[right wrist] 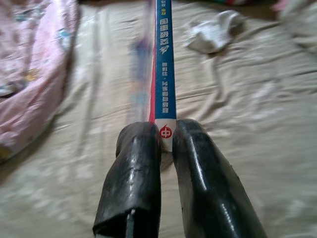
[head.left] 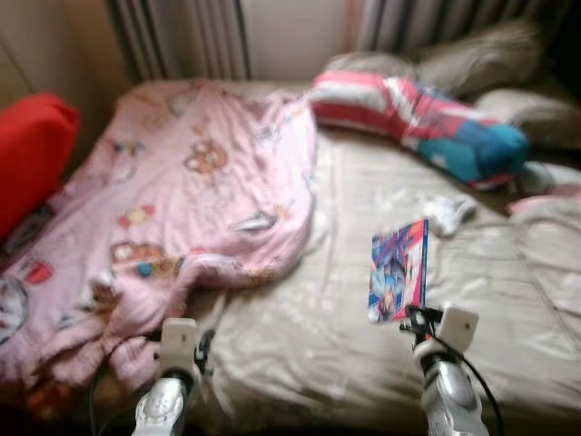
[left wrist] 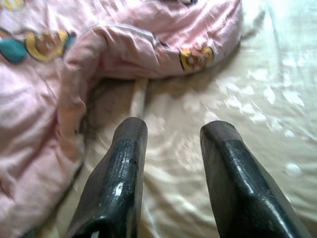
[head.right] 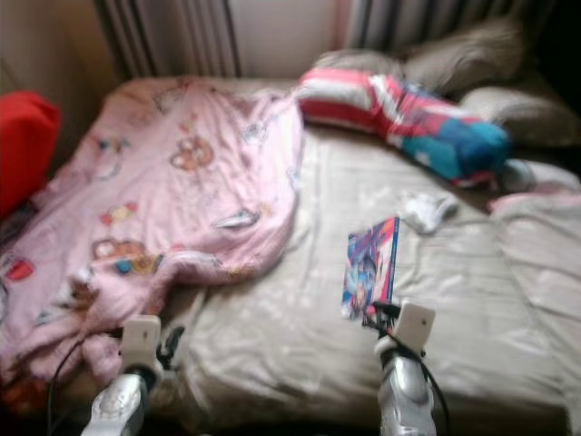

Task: Clean up the room

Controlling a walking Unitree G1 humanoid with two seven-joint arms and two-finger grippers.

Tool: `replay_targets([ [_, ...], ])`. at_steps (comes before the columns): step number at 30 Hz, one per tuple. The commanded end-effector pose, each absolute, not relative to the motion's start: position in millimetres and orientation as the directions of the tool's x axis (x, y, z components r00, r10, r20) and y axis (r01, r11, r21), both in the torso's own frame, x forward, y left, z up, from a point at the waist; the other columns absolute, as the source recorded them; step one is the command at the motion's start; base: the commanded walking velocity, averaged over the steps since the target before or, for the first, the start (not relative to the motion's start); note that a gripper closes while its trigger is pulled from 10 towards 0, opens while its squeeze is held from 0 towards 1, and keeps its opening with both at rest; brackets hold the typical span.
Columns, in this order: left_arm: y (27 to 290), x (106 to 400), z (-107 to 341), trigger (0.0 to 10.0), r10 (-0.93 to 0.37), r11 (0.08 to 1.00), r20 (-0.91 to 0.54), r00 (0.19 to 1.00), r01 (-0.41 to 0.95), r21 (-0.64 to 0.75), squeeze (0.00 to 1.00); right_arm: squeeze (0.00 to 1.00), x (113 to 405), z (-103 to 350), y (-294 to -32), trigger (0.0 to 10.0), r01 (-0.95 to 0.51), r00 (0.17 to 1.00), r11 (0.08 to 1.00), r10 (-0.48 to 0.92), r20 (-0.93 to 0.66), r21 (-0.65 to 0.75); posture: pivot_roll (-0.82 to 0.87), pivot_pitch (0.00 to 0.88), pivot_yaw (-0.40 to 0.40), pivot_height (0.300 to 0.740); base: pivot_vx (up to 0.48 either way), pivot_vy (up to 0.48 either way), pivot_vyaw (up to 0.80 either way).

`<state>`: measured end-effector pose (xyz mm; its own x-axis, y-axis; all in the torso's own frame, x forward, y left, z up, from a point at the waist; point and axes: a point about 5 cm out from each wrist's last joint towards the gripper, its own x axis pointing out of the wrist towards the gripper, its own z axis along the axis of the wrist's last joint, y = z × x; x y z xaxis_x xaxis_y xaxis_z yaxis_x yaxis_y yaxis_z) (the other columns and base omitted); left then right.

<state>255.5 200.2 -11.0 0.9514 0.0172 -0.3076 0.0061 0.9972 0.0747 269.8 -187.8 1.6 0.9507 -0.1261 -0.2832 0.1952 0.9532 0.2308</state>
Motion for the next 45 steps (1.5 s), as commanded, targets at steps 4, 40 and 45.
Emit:
replay_targets([
  [4, 206.5, 251.7, -13.8, 10.0, 0.027, 0.996, -0.327, 0.945, 0.003, 0.091, 0.0, 0.0, 274.5, 8.5, -187.5, 10.0, 0.185, 0.962, 0.955, -0.128, -0.241, 0.231, -0.06, 0.115, -0.016, 0.74, 0.0, -0.364, 0.0],
  [40, 203.2, 255.0, -12.4, 10.0, 0.021, 0.998, -0.322, 0.946, 0.001, 0.069, 0.0, 0.0, 275.2, 6.8, -188.4, 10.0, 0.189, 0.957, 0.96, -0.133, -0.256, 0.207, -0.06, 0.136, -0.014, 0.74, 0.0, -0.148, -0.07],
  [45, 203.1, 255.2, -12.2, 10.0, 0.02, 0.998, -0.323, 0.946, 0.002, 0.068, 0.0, 0.0, 275.1, 6.1, -188.0, 10.0, 0.187, 0.956, 0.961, -0.131, -0.261, 0.203, -0.06, 0.139, -0.014, 0.74, 0.0, 0.0, 0.0],
])
